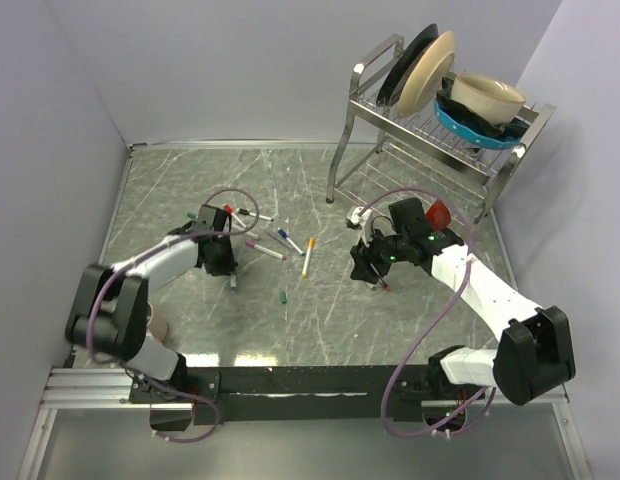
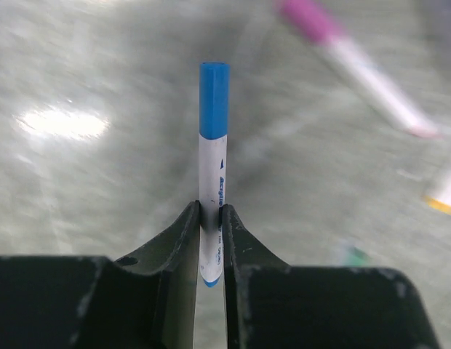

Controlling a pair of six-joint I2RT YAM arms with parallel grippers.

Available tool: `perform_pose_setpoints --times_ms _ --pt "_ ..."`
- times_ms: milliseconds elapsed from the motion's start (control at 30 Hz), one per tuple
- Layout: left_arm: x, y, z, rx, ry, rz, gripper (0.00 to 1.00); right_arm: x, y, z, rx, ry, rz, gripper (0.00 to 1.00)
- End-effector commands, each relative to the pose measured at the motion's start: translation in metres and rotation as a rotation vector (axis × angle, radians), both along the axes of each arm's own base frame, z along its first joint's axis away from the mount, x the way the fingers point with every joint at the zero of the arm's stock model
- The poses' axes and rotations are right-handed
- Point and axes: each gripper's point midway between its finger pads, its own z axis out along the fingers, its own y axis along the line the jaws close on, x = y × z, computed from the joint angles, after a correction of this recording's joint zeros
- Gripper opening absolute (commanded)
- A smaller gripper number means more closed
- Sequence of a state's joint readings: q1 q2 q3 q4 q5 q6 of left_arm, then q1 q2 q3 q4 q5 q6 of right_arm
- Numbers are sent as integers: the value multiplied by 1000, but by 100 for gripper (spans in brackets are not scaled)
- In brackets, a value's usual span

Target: Open the pen caps

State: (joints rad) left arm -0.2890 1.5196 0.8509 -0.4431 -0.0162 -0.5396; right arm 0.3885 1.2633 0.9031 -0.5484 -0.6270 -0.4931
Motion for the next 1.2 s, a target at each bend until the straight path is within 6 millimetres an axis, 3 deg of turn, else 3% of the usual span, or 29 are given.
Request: perform_pose_setpoints --times_ms 0,33,100,167,233,267,300,333,400,433,600,900,1167 --pt "7 -42 63 -275 -232 15 1 -14 17 39 129 -90 103 57" --pt "4 -49 87 -345 -310 1 1 -18 19 40 149 -89 118 57" --pt "-3 -64 103 -472 -393 -18 1 -28 26 57 226 -114 163 57" --pt "-14 -81 135 -646 -517 -47 1 -37 33 69 296 -109 184 58" --pt "-31 -99 158 -799 -583 -90 1 -56 43 75 407 18 213 63" --pt "-39 -105 154 -869 -575 -59 1 -57 48 81 457 32 238 64" --pt "-49 -122 172 -941 -629 -109 1 -65 52 84 499 78 271 65" --pt "-53 -128 178 -972 -650 -108 1 -69 53 77 517 179 236 65" --pt "-62 -145 192 -1040 -690 -101 1 -66 57 79 551 189 240 66" --pt "-63 -151 190 -1050 -684 -92 1 -68 58 75 561 272 195 68" --pt "-67 -181 207 -1119 -711 -84 1 -55 63 72 591 310 99 73" --pt "-59 -232 201 -1164 -677 -92 1 -34 65 59 557 351 -39 73" --pt "-64 -253 207 -1190 -670 -123 1 -22 64 46 516 357 -97 70"
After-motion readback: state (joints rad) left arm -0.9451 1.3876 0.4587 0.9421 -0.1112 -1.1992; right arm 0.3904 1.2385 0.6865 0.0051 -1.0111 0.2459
